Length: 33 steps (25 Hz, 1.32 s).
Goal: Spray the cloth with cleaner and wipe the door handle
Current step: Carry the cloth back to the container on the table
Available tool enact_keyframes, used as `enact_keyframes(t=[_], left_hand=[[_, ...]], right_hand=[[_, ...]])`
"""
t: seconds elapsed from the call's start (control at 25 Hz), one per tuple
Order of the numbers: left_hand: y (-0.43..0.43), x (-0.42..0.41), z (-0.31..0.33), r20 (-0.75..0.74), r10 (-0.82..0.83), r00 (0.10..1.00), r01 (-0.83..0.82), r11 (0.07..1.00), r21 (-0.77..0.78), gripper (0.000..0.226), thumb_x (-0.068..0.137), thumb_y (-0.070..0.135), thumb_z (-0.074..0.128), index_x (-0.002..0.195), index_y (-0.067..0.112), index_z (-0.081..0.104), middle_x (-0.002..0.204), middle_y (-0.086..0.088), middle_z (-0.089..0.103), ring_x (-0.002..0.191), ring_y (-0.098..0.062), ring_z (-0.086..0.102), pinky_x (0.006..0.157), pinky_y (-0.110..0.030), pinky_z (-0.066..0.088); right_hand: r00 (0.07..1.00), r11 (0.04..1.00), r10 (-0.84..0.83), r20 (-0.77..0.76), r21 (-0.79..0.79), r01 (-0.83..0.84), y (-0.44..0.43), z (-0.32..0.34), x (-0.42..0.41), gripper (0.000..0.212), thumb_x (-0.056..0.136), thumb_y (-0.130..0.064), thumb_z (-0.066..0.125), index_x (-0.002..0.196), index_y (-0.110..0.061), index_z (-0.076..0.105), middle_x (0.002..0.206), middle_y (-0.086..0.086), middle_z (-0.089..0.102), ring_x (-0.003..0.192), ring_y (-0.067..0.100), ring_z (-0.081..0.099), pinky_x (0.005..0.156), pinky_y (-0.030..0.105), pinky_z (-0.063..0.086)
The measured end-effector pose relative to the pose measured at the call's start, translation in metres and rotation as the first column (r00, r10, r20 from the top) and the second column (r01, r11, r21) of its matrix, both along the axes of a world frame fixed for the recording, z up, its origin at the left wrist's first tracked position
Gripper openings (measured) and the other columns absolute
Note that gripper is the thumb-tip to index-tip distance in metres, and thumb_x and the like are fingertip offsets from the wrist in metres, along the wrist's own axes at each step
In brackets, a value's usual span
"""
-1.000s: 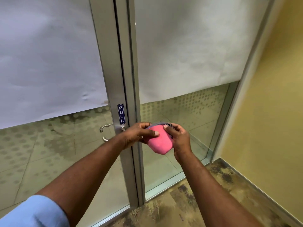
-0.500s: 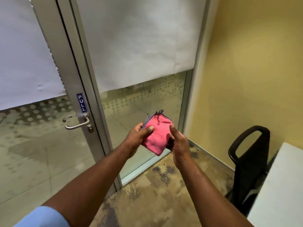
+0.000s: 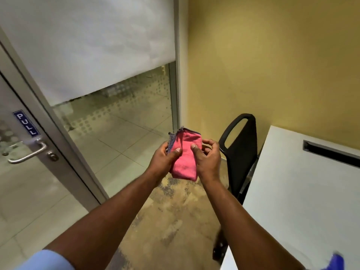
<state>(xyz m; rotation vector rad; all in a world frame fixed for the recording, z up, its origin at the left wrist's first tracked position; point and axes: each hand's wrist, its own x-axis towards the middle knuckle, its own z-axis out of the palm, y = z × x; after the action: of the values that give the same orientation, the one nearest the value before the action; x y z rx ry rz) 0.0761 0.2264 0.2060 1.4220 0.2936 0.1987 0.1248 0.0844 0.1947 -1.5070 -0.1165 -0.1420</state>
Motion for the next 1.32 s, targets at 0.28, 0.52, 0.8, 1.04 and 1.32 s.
enact_keyframes(t=[0.28,0.52,0.8,1.04,1.32], left_hand=[[-0.063,0.014,-0.017,0.039,-0.039,0.998,0.026,0.956,0.293,0.083,0.093,0.014,0.075,0.155,0.047,0.031,0.149,0.007,0.04,0.127,-0.014,0.049,0.063,-0.019,0.061],[-0.116,0.021,-0.051,-0.082,-0.23,0.97,0.241,0.956,0.169,0.022,0.088,0.002,0.077,0.092,0.024,0.076,0.115,0.003,0.072,0.11,-0.025,0.069,0.081,-0.038,0.064],[-0.191,0.015,-0.108,-0.199,-0.483,0.853,0.507,0.857,0.089,0.035,0.083,-0.006,0.079,0.098,0.026,0.078,0.12,-0.001,0.07,0.106,-0.018,0.068,0.072,-0.019,0.06],[-0.243,0.014,-0.151,-0.311,-0.572,0.759,0.639,0.744,0.193,0.038,0.088,-0.002,0.077,0.117,0.021,0.075,0.123,0.004,0.063,0.105,-0.012,0.064,0.078,-0.028,0.064],[-0.275,0.018,-0.223,-0.377,-0.616,0.691,0.715,0.507,0.481,0.048,0.084,-0.006,0.071,0.129,0.011,0.071,0.146,-0.004,0.051,0.119,-0.023,0.061,0.089,-0.02,0.055]], right_hand=[[0.981,0.978,-0.194,0.003,-0.071,0.194,-0.062,-0.018,-0.006,0.018,0.092,-0.029,0.074,0.108,-0.021,0.075,0.1,-0.019,0.071,0.094,-0.009,0.065,0.077,0.011,0.055],[0.96,0.953,-0.262,-0.102,-0.184,0.241,-0.13,-0.051,-0.025,0.037,0.096,-0.002,0.057,0.127,-0.017,0.072,0.132,0.0,0.067,0.12,0.019,0.062,0.098,0.034,0.057],[0.881,0.871,-0.428,-0.201,-0.351,0.343,-0.209,-0.096,-0.063,0.053,0.088,0.011,0.049,0.127,-0.017,0.07,0.139,0.004,0.064,0.125,0.023,0.058,0.098,0.025,0.049],[0.81,0.83,-0.507,-0.295,-0.421,0.366,-0.255,-0.139,-0.079,0.058,0.091,0.015,0.046,0.131,-0.02,0.066,0.147,0.006,0.057,0.133,0.028,0.053,0.109,0.038,0.047],[0.777,0.872,-0.436,-0.454,-0.426,0.24,-0.287,-0.211,-0.082,0.059,0.091,0.013,0.048,0.138,-0.021,0.059,0.146,0.003,0.055,0.134,0.021,0.052,0.099,0.009,0.044]])
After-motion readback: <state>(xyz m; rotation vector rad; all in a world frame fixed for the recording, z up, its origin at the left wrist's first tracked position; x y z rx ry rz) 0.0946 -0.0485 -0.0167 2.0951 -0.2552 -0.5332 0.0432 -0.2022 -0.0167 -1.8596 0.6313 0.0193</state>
